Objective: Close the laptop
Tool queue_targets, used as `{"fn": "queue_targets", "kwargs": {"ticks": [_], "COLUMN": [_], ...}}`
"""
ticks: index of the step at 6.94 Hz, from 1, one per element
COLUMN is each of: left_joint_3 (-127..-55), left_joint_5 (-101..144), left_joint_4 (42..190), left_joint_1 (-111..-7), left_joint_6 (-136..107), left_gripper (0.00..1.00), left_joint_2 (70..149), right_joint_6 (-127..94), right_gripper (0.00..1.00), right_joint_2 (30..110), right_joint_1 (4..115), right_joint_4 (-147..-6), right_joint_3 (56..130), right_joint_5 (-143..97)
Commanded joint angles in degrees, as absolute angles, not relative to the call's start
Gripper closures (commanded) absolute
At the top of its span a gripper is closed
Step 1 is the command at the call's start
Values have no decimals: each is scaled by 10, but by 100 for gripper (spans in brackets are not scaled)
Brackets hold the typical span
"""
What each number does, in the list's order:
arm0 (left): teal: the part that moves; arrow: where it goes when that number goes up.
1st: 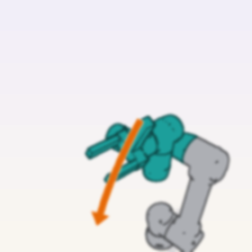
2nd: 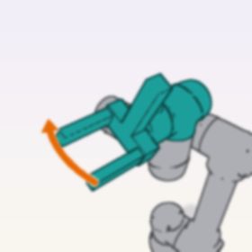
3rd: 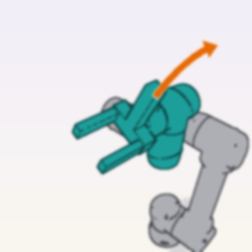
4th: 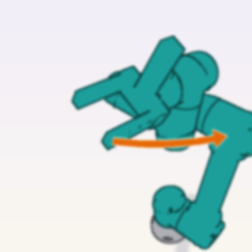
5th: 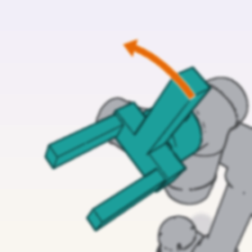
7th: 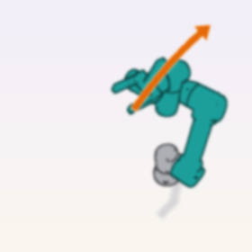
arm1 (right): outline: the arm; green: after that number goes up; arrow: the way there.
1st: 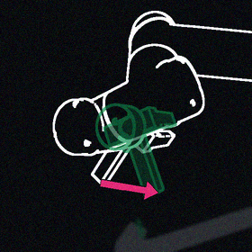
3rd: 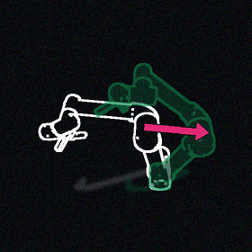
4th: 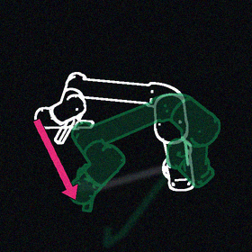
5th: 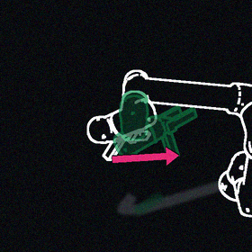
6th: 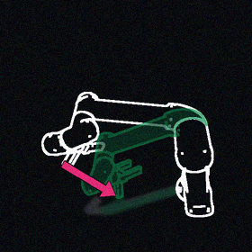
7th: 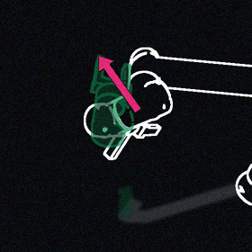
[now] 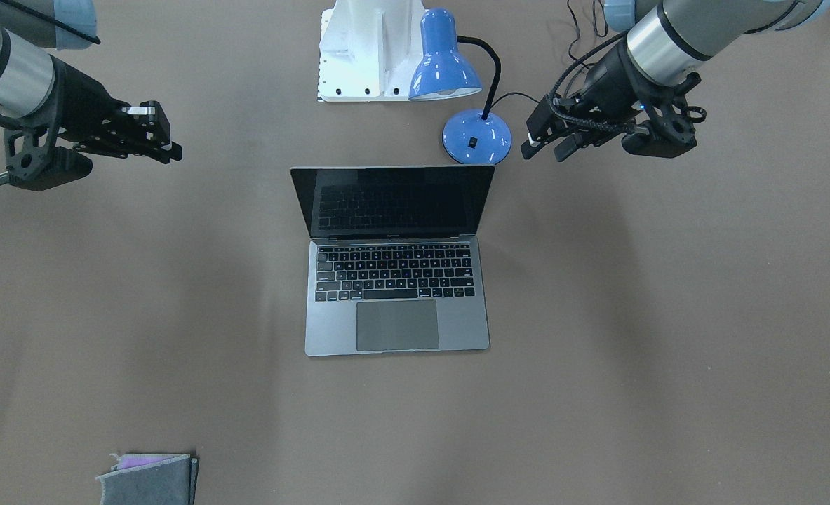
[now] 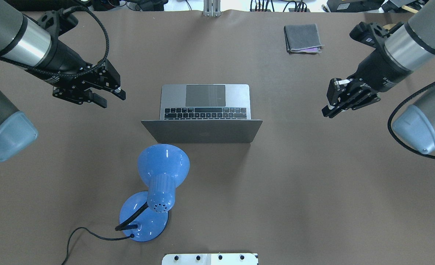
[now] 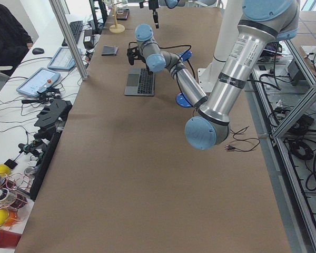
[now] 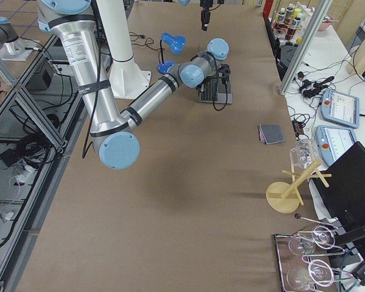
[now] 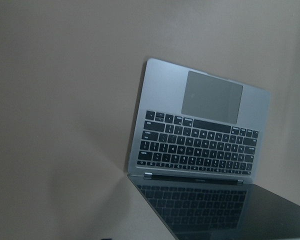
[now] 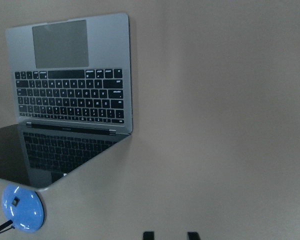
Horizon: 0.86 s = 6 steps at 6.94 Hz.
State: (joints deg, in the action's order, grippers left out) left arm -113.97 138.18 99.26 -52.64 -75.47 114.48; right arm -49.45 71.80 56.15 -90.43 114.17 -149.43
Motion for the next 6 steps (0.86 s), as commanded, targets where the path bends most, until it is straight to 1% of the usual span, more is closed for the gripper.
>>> {"fn": "queue_targets", "kwargs": {"ticks": [1, 3, 6], "left_joint_3": [-1138, -1129, -1120], "left_joint_5": [1382, 1380, 1383], "left_joint_4": [992, 992, 992], "left_joint_1": [-500, -470, -461], "left_joint_6": [-766, -767, -771], "left_gripper": [100, 100, 100], "left_joint_2": [1157, 1163, 1164], "right_joint_6": [-531, -560, -583], "right_gripper": [100, 100, 100], "right_joint_2": [701, 696, 686], "right_joint_1": [508, 450, 432], "right_joint_4": [-863, -824, -824], "right_joint_3": [1145, 1138, 1141], "right_joint_5": [-1486, -1430, -1419]}}
